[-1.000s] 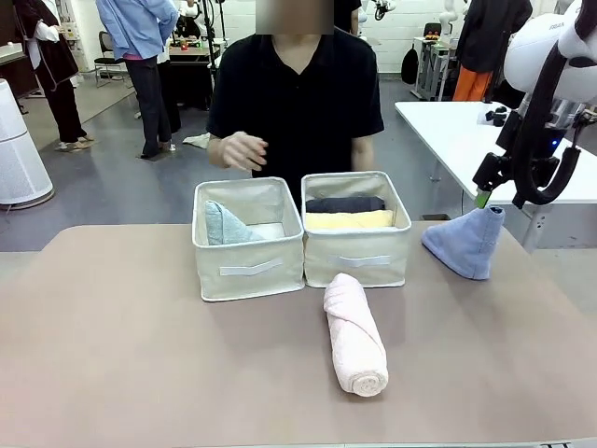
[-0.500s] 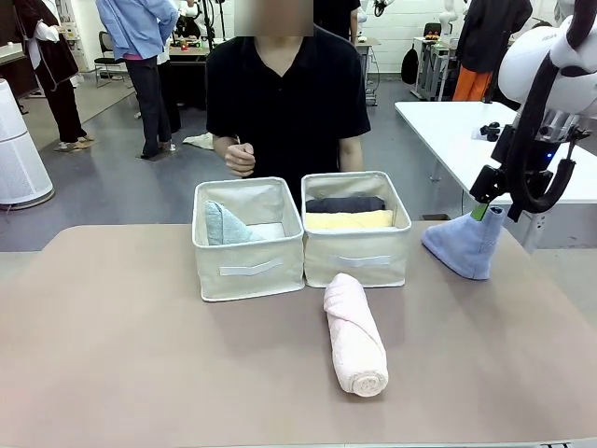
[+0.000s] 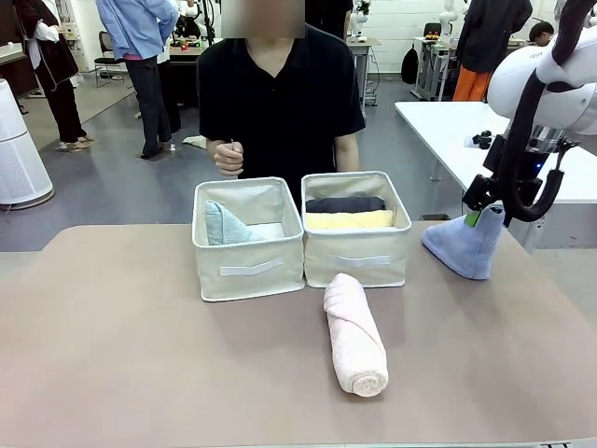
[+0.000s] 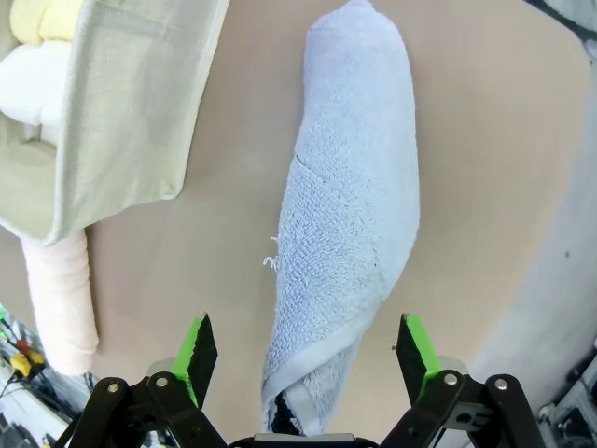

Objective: Sort the towels based on their folding style.
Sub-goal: Pick up another triangle-folded towel from the table and place it in the left Fabric basket.

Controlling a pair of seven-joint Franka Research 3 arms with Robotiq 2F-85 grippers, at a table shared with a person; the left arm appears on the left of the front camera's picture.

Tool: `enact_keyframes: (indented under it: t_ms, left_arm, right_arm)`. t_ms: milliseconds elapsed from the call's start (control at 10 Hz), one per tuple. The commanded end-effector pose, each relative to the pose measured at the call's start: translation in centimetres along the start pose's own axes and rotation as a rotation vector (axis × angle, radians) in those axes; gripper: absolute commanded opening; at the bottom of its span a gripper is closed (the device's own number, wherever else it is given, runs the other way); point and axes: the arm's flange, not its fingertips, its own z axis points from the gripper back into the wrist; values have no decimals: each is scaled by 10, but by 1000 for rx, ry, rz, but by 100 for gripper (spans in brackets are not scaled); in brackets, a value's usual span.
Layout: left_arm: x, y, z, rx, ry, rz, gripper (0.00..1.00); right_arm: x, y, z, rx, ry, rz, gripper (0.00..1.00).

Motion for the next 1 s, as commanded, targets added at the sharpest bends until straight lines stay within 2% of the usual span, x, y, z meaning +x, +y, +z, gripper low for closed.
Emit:
enact_keyframes:
  t_ms: [0,100,200,300,400,500,600,900]
  left_arm:
    - [1,0,-1,7,-10,0,100]
    - [1,0,-1,7,-10,0,100]
    - [1,0,-1,7,-10,0,100]
    - [1,0,-1,7,-10,0,100]
    - [1,0,-1,7,-10,0,100]
    - [1,0,-1,7,-10,0,100]
    - [1,0,-1,7,-10,0,100]
    - [1,0,-1,7,-10,0,100]
  right_arm:
    - [-1,-2,-10,-9,-45,15,100]
    - [-3,0,-10,-19,-49,47,100]
    - [-3,2,-8,-26,-52,64,41]
    - [-4,3,-6,-34,-59,66,40]
    - [-4,3,-6,-40,-64,65,0]
    - [-4,2,-7,-35,-64,60,38]
    - [-5,1,-7,-35,-64,59,0]
    - [-5,0,-5,-74,-90,60,0]
